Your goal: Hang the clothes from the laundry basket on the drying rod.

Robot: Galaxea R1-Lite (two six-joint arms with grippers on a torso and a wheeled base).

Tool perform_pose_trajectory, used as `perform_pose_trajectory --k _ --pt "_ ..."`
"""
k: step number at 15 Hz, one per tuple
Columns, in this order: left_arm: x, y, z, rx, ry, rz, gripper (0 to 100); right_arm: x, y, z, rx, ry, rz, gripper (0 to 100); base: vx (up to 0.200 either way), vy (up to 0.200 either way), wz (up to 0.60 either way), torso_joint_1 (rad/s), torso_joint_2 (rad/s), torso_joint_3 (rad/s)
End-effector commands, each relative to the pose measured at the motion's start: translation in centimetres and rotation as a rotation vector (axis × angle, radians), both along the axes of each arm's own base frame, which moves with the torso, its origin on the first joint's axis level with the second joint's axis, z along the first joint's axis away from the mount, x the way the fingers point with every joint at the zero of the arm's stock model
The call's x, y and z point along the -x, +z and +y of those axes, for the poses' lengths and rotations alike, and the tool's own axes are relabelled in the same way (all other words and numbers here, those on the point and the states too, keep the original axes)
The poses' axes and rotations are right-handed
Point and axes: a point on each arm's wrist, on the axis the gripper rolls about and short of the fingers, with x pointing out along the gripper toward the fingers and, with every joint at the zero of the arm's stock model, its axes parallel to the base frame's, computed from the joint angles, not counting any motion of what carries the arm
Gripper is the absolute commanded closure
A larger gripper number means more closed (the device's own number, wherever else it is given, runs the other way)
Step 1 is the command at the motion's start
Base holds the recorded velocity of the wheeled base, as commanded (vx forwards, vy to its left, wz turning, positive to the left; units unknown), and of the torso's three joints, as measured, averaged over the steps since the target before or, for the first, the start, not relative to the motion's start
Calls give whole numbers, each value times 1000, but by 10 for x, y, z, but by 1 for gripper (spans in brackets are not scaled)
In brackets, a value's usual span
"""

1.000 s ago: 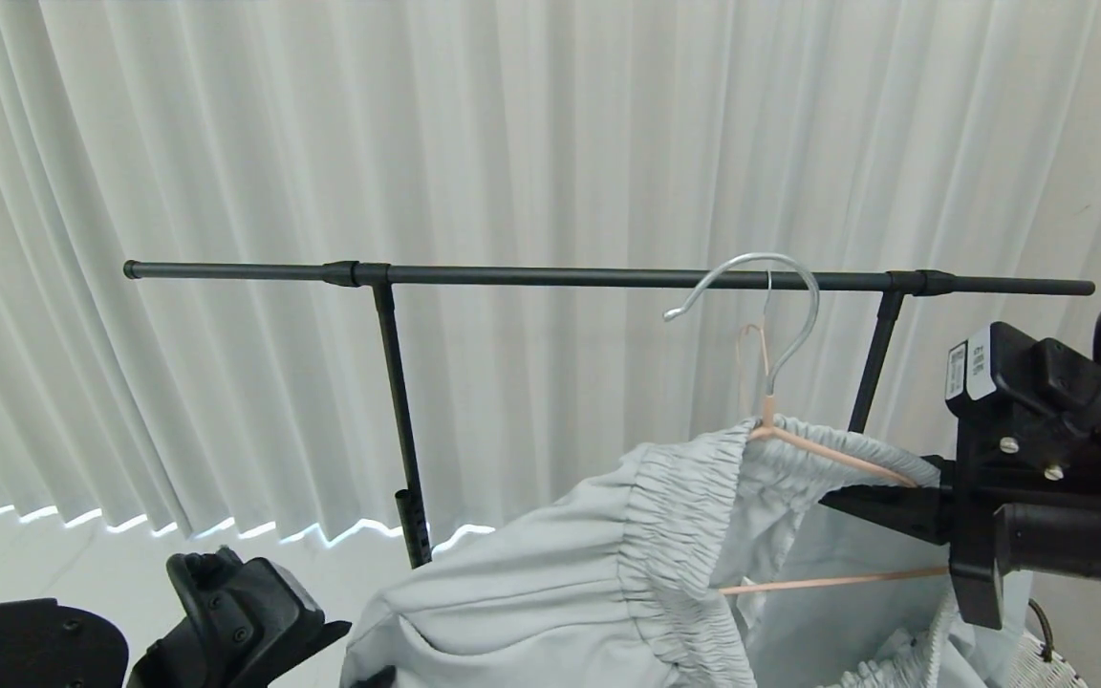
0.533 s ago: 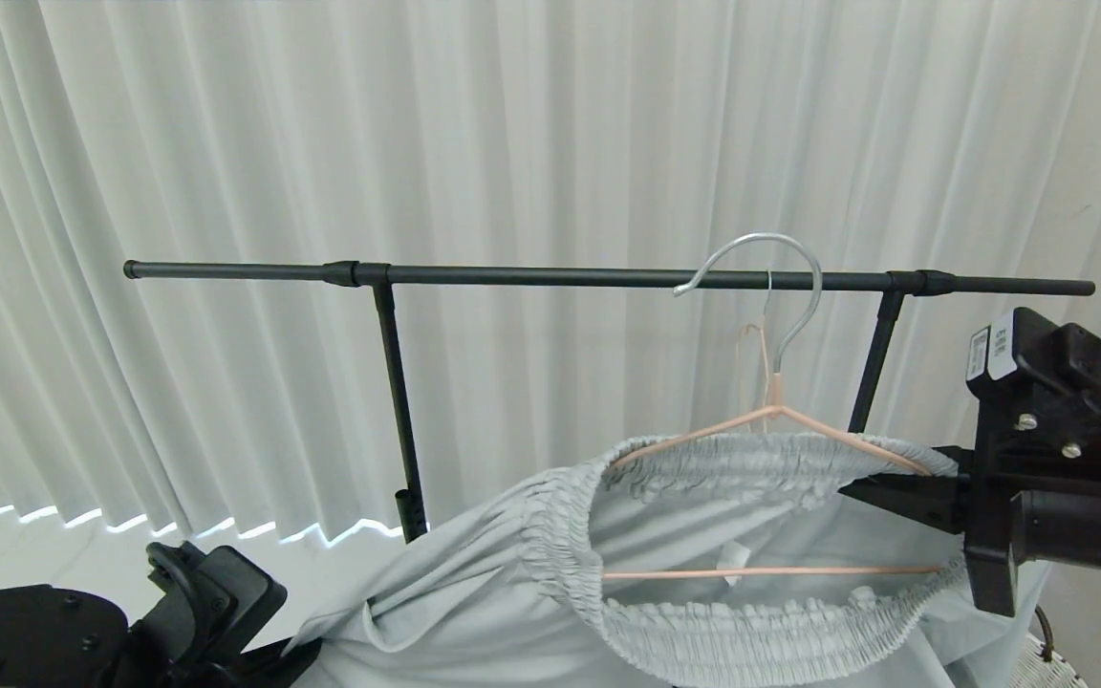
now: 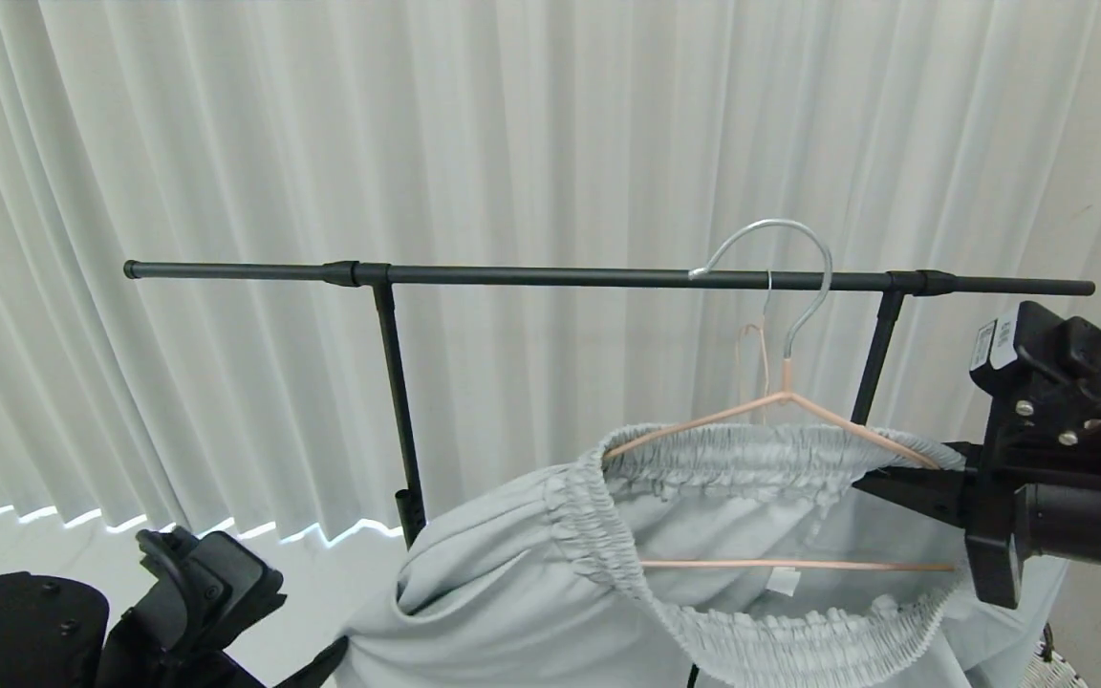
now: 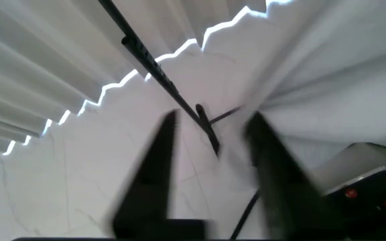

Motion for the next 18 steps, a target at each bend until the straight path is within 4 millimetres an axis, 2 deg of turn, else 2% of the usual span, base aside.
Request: perform_pose_trajectory --k 1,6,9,12,18 --pt "0 2 0 9 -1 -12 0 -1 0 0 -4 -33 12 100 0 0 0 0 0 0" --pt "2 18 2 81 4 -128 0 -6 -12 -3 37 -330 141 100 0 0 0 0 0 0" --pt "-2 24 0 88 6 -150 0 -16 -24 0 106 -507 191 100 0 0 0 0 0 0" --pt "-2 26 1 58 -7 -167 0 -36 -34 11 144 -687 243 100 0 0 0 0 0 0" --pt "-5 29 -1 60 -8 -172 0 -57 -25 26 64 -798 228 100 0 0 0 0 0 0"
